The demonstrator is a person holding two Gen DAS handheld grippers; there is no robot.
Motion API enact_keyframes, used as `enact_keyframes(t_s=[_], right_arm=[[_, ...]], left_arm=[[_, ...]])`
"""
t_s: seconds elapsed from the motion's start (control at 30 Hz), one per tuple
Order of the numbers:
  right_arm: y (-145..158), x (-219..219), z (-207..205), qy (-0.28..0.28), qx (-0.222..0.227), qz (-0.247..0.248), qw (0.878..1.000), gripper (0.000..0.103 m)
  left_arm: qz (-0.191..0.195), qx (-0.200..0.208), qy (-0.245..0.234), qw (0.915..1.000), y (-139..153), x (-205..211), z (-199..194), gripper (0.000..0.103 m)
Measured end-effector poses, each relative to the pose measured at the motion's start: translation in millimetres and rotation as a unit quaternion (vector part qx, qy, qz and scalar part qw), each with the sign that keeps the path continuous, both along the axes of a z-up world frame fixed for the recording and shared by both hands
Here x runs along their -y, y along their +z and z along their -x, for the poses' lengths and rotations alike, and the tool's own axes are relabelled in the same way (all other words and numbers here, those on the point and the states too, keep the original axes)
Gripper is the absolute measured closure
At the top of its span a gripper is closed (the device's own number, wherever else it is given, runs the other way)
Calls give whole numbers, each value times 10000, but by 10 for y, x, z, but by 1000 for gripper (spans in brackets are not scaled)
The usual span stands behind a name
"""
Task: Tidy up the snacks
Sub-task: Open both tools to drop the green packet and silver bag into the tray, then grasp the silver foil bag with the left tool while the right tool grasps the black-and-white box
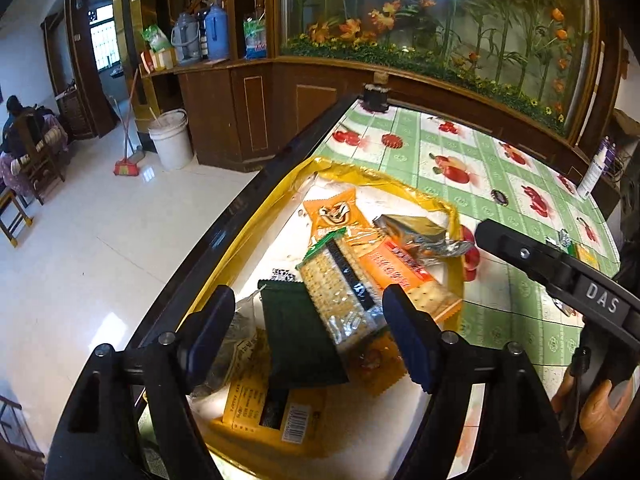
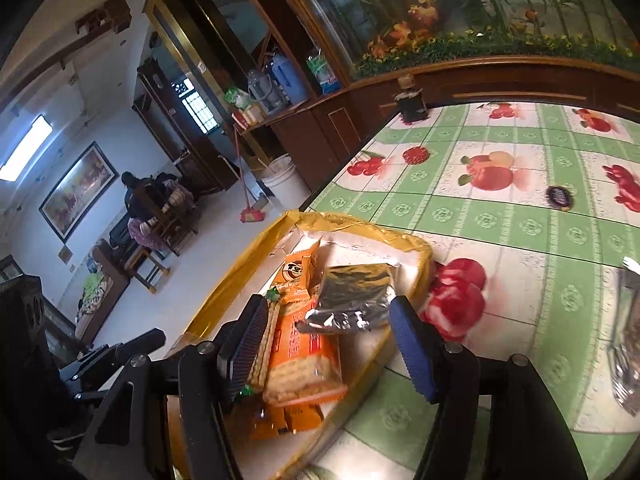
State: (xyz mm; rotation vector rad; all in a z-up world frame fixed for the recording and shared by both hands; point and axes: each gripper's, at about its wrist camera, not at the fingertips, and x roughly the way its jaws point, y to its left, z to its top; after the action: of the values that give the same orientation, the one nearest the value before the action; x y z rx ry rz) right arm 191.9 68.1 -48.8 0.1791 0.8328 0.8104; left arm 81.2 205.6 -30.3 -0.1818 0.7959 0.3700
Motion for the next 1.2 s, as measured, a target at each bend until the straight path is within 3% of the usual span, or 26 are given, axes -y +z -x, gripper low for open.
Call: enact_keyframes(t_s=[0.33, 0.77, 1.03, 1.2], right_arm=[[141, 811, 345, -570, 136, -134, 9982, 33], [-83, 2252, 629, -1854, 21, 41, 9827, 26], [-280, 2790, 761, -2256, -112, 326, 9736, 26], [-374, 2883, 856, -2308, -116, 1008, 9677, 26]], left_arm=[[-27, 54, -256, 9997, 97, 352, 59, 27], [57, -104, -924, 9956, 55, 1021, -86, 27], [99, -252, -1399, 9898, 17, 1438, -226, 27], [146, -318, -1670, 9853, -25, 1691, -370, 27]])
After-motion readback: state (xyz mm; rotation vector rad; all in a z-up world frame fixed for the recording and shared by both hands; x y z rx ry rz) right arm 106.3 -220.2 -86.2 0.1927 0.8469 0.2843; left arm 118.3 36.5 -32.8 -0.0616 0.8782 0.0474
